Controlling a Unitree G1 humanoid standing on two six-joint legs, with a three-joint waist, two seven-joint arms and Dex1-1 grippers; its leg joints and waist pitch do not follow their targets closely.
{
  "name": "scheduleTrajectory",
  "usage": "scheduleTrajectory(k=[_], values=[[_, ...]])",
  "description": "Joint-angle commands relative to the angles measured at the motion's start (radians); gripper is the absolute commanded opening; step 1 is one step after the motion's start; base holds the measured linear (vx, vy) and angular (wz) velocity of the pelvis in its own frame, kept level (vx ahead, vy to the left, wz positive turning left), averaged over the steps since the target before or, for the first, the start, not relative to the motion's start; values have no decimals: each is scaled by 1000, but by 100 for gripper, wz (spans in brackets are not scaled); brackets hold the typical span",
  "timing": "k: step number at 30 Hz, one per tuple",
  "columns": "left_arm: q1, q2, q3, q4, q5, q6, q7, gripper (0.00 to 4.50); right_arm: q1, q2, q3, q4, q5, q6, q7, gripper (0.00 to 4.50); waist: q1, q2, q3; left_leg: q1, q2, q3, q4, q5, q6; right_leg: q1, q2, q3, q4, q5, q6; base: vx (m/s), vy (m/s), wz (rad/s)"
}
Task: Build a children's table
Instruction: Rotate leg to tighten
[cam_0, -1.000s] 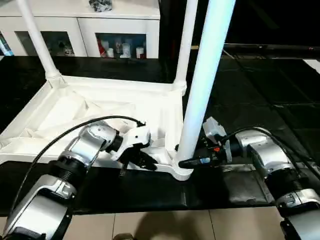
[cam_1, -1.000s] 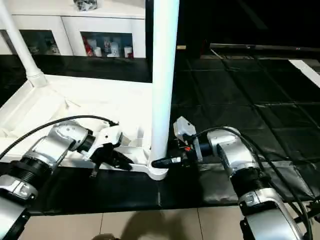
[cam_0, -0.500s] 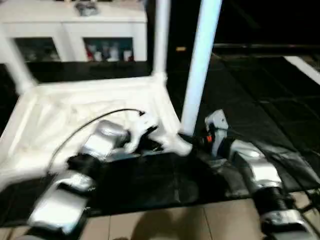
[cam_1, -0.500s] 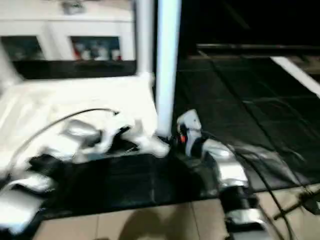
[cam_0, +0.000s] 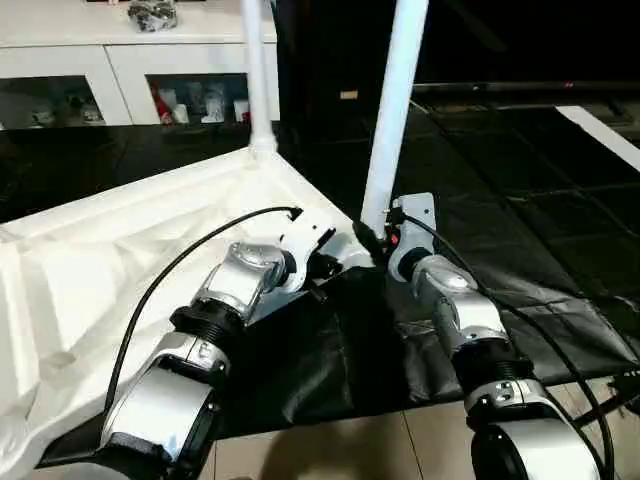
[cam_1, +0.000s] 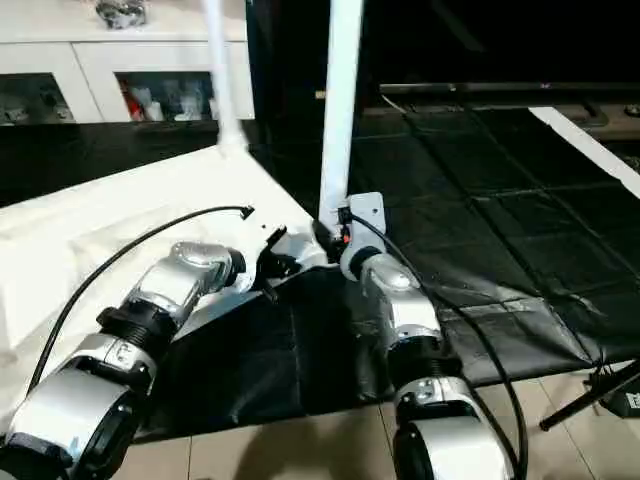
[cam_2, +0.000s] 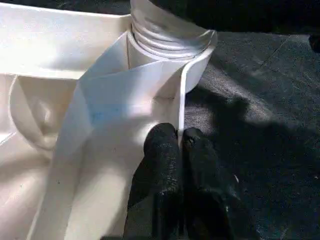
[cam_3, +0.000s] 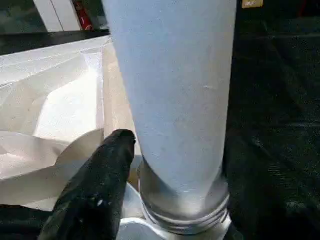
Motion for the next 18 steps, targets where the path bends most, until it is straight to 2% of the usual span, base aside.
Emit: scheduleTrajectory(k=[1,3,8,9,11,14,18], values=[[-34,-20,-12,-35,-20,-45,-19,0,30,50,86,31,-16,17,64,323,9,2,-67,-1,56,-22,-65,-144,59,56,-94,77,-78,-253,-160,0,0,0],[-19,6,-21,-41,-20,-65,-51,0,39,23,79,13,-3,2,82,352,7,0,-68,-1,56,-22,-65,-145,55,56,-92,79,-76,-248,-160,0,0,0],[16,71,-39,-61,-10,-91,-134,0,105,-66,69,-94,40,-5,232,391,13,-1,-69,-1,60,-21,-63,-128,81,57,-91,81,-68,-190,-170,0,0,0],[20,78,-41,-64,-8,-90,-145,0,115,-78,67,-110,47,2,254,403,16,-1,-69,-3,60,-20,-62,-121,86,58,-91,82,-66,-179,-171,0,0,0],[41,111,-62,-75,-5,-125,-218,0,149,-150,87,-149,40,-37,351,423,19,-3,-73,-8,59,-21,-59,-97,95,59,-92,82,-60,-145,-182,0,0,0],[71,155,-99,-82,-1,-211,-332,0,166,-225,73,-176,63,-68,457,439,25,-3,-69,-7,58,-18,-58,-121,99,56,-91,82,-67,-179,-174,0,0,0],[85,183,-114,-84,-12,-239,-413,0,174,-281,91,-212,89,-54,580,445,29,-3,-65,-1,61,-17,-62,-169,81,50,-90,81,-76,-274,-152,0,0,0]])
